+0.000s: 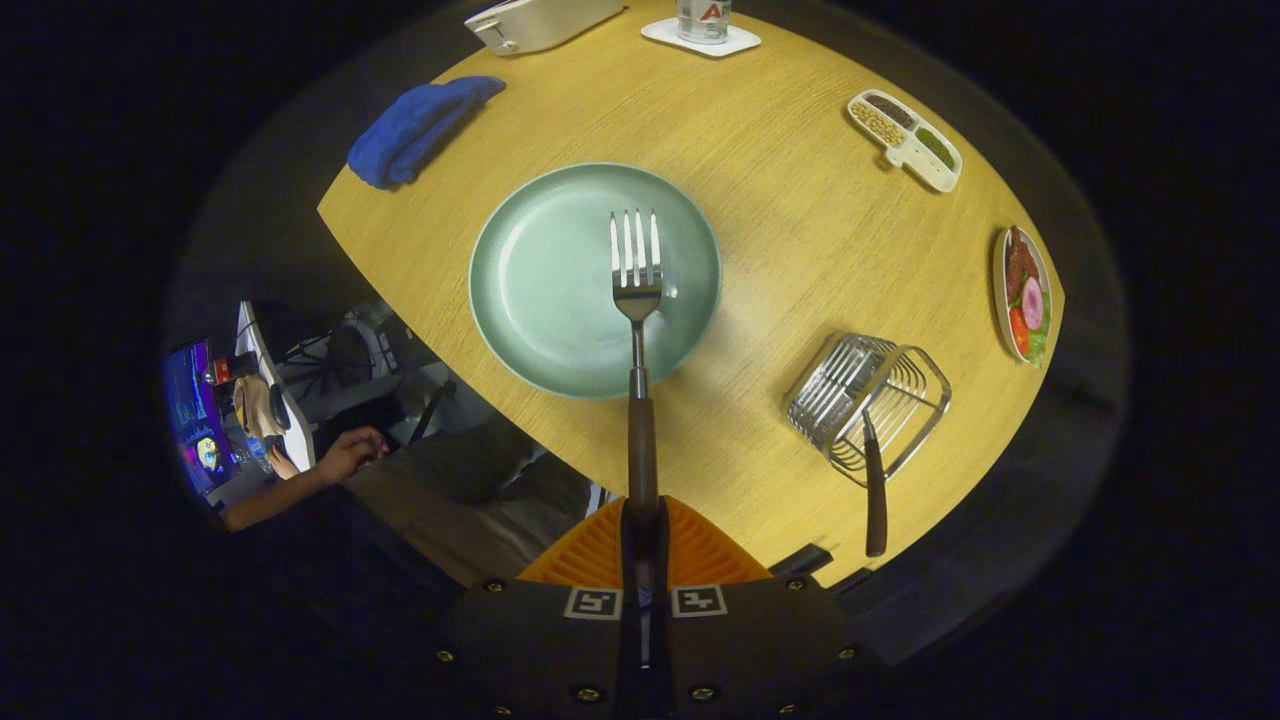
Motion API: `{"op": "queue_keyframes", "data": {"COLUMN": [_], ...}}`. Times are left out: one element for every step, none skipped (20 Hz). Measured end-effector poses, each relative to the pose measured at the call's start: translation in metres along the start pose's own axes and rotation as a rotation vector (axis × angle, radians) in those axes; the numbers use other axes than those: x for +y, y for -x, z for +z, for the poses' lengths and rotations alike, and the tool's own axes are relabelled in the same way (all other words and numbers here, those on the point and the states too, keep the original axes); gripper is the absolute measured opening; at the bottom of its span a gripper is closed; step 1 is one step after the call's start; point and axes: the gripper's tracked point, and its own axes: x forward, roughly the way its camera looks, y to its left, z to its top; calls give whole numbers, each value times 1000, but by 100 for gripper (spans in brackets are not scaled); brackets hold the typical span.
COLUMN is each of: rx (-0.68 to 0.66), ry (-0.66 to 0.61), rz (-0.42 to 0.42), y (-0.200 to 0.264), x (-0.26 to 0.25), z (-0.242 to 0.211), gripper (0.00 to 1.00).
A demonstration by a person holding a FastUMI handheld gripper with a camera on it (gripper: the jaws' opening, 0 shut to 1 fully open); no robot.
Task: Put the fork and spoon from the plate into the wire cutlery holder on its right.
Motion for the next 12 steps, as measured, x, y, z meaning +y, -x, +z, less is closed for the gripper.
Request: {"op": "queue_keyframes", "data": {"rx": [3, 3, -5, -13, -13, -11, -9, -7, 1, 8, 16, 26], "ry": [-20, -39, -49, -56, -72, -85, -100, -116, -127, -138, -149, -162], "rz": [5, 16, 18, 11, 16, 29, 36, 34, 23, 7, -8, -25], "y": [6, 11, 16, 18, 21, 25, 29, 33, 36, 39, 42, 44], "x": [-5, -8, -13, -21, -26, -30, -35, -43, -53, -62, -73, -83], "z": [-7, -12, -17, -21, -29, -35, -40, -45, -50, -56, -60, -66], "gripper": [4, 4, 4, 4, 4, 3, 4, 4, 4, 4, 4, 4]}}
